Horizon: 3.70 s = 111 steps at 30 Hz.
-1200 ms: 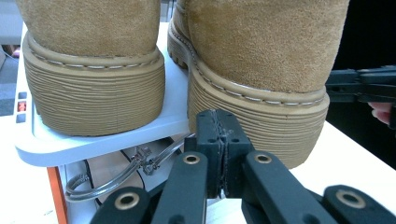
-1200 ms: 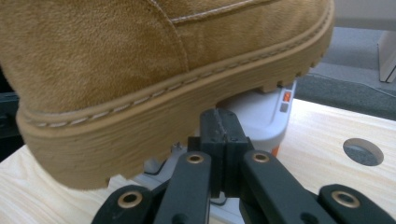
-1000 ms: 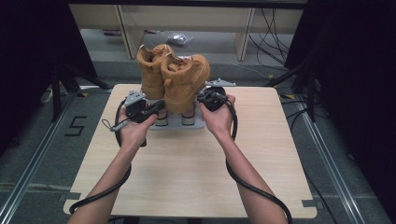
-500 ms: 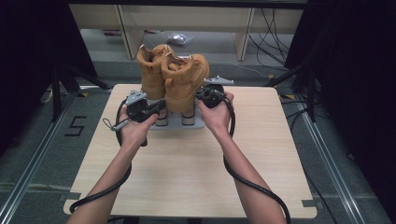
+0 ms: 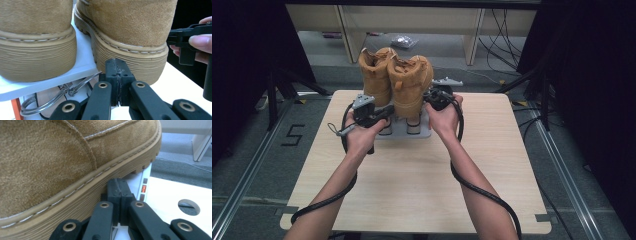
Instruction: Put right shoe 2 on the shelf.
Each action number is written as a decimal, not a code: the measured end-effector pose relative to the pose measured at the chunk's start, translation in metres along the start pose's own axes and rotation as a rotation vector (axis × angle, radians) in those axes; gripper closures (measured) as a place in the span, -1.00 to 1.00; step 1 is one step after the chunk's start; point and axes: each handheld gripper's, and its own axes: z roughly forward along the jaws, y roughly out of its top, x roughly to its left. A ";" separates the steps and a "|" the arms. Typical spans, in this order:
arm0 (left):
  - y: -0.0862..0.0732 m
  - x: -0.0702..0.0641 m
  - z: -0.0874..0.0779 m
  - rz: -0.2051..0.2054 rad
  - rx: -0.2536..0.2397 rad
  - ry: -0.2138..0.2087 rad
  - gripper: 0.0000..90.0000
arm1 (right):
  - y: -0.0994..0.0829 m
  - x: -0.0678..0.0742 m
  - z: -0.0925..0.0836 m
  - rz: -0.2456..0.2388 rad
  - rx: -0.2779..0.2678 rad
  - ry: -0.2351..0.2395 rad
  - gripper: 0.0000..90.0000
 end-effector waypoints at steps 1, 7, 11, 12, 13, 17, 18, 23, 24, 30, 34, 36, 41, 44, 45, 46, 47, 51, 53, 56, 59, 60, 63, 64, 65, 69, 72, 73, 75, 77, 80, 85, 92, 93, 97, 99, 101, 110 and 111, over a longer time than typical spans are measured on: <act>0.000 0.000 0.001 0.001 0.000 -0.001 0.97 | 0.001 -0.001 0.001 -0.004 -0.002 -0.004 1.00; 0.001 -0.001 0.006 0.000 0.000 0.005 0.97 | 0.003 -0.003 0.005 0.013 -0.004 -0.017 1.00; 0.002 -0.002 0.007 -0.001 -0.001 0.010 0.97 | 0.004 -0.004 0.006 0.007 -0.003 -0.021 1.00; 0.002 -0.003 0.008 -0.002 -0.001 0.010 0.97 | 0.004 -0.004 0.006 0.005 -0.003 -0.022 1.00; 0.002 -0.003 0.007 -0.004 -0.001 0.010 0.96 | 0.004 -0.004 0.007 -0.002 -0.003 -0.022 1.00; 0.001 -0.001 0.007 -0.009 -0.005 0.006 0.93 | 0.002 -0.003 -0.004 -0.016 -0.010 -0.028 0.99; 0.001 -0.001 0.007 -0.008 -0.005 0.005 0.93 | 0.001 -0.002 -0.008 -0.013 -0.013 -0.015 1.00; 0.002 -0.002 0.007 -0.003 -0.001 0.013 0.94 | -0.010 0.007 -0.031 -0.061 0.010 0.043 1.00; 0.001 -0.002 0.007 -0.006 -0.003 0.013 0.94 | -0.014 0.010 -0.034 -0.075 0.017 0.050 1.00; 0.001 -0.004 0.007 -0.010 -0.007 0.019 0.94 | -0.032 0.022 -0.043 -0.095 0.057 0.112 1.00; 0.001 -0.003 0.007 -0.012 -0.006 0.016 0.94 | -0.040 0.029 -0.040 -0.099 0.076 0.140 1.00; 0.001 -0.003 0.007 -0.012 -0.007 0.016 0.94 | -0.043 0.031 -0.038 -0.097 0.083 0.153 1.00; 0.001 -0.003 0.007 -0.013 -0.006 0.016 0.94 | -0.046 0.035 -0.034 -0.102 0.087 0.184 1.00; 0.001 -0.003 0.007 -0.013 -0.008 0.017 0.94 | -0.043 0.036 -0.034 -0.094 0.072 0.181 1.00; 0.001 -0.003 0.007 -0.014 -0.008 0.016 0.94 | -0.043 0.036 -0.033 -0.093 0.070 0.175 1.00; 0.001 -0.003 0.007 -0.014 -0.008 0.016 0.94 | -0.044 0.036 -0.032 -0.103 0.065 0.174 1.00; 0.001 -0.002 0.007 -0.012 -0.008 0.013 0.94 | -0.044 0.034 -0.030 -0.106 0.057 0.169 1.00; 0.002 -0.002 0.008 -0.013 -0.003 0.013 0.93 | -0.044 0.034 -0.030 -0.080 0.063 0.166 1.00; 0.002 -0.003 0.008 -0.011 -0.003 0.016 0.93 | -0.044 0.034 -0.030 -0.097 0.063 0.165 1.00; 0.002 -0.002 0.008 -0.013 -0.004 0.011 0.93 | -0.044 0.036 -0.037 -0.086 0.064 0.171 1.00; 0.002 -0.003 0.008 -0.012 -0.003 0.016 0.93 | -0.042 0.038 -0.045 -0.081 0.040 0.170 1.00; 0.002 -0.003 0.009 -0.009 -0.003 0.017 0.94 | -0.040 0.037 -0.047 -0.101 0.024 0.174 1.00; 0.002 -0.003 0.009 -0.011 -0.003 0.018 0.94 | -0.035 0.039 -0.048 -0.097 0.017 0.179 1.00; 0.002 -0.003 0.009 -0.011 -0.004 0.019 0.94 | -0.034 0.039 -0.047 -0.107 0.013 0.174 1.00; 0.002 -0.004 0.009 -0.012 -0.005 0.019 0.94 | -0.034 0.039 -0.046 -0.097 0.015 0.174 1.00; 0.002 -0.003 0.010 -0.010 -0.003 0.019 0.95 | -0.033 0.039 -0.042 -0.090 0.012 0.173 1.00; 0.003 -0.003 0.012 -0.009 -0.003 0.024 0.95 | -0.033 0.039 -0.041 -0.090 0.012 0.165 1.00; 0.003 -0.003 0.012 -0.010 -0.003 0.025 0.95 | -0.033 0.038 -0.040 -0.095 0.006 0.156 1.00; 0.003 -0.003 0.013 -0.010 -0.003 0.026 0.95 | -0.031 0.037 -0.039 -0.112 0.009 0.159 1.00; 0.004 -0.003 0.015 -0.010 -0.002 0.030 0.95 | -0.031 0.037 -0.038 -0.111 0.012 0.147 1.00; 0.004 -0.003 0.017 -0.014 -0.001 0.030 0.94 | -0.030 0.037 -0.037 -0.097 0.011 0.146 1.00; 0.006 -0.004 0.022 -0.013 0.002 0.042 0.94 | -0.029 0.035 -0.034 -0.113 0.004 0.119 1.00; 0.007 -0.005 0.027 -0.009 -0.002 0.057 0.94 | -0.028 0.032 -0.030 -0.110 -0.001 0.103 1.00; 0.007 -0.005 0.027 -0.007 -0.001 0.060 0.94 | -0.027 0.033 -0.030 -0.099 0.004 0.109 1.00; 0.008 -0.005 0.030 -0.003 0.000 0.065 0.94 | -0.026 0.031 -0.028 -0.122 -0.005 0.098 1.00; 0.008 -0.005 0.030 -0.001 0.002 0.066 0.93 | -0.026 0.031 -0.027 -0.099 0.003 0.099 1.00; 0.008 -0.005 0.031 -0.002 0.000 0.068 0.93 | -0.026 0.031 -0.026 -0.109 -0.004 0.089 1.00; 0.008 -0.002 0.031 -0.003 0.003 0.077 0.87 | -0.024 0.030 -0.024 -0.115 0.002 0.082 1.00; 0.008 -0.003 0.029 0.004 0.002 0.077 0.85 | -0.024 0.030 -0.023 -0.111 -0.002 0.083 1.00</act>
